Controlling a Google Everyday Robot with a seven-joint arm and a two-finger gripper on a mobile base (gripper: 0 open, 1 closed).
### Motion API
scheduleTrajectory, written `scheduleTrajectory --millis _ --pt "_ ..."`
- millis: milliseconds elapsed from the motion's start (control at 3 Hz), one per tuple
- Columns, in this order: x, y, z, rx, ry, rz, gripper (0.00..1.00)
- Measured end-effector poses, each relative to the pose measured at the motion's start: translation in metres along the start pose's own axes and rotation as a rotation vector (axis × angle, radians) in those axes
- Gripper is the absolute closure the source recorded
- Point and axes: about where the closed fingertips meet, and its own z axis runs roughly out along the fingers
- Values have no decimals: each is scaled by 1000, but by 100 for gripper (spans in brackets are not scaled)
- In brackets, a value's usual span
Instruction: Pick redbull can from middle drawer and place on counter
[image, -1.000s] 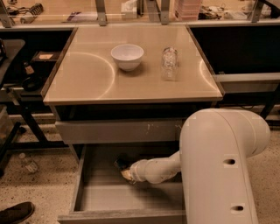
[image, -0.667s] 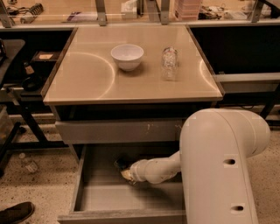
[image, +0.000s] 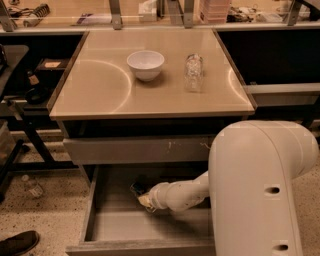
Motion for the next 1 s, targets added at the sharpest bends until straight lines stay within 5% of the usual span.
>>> scheduleTrajectory --millis 1000 --pt "5 24 -68 17 23 54 100"
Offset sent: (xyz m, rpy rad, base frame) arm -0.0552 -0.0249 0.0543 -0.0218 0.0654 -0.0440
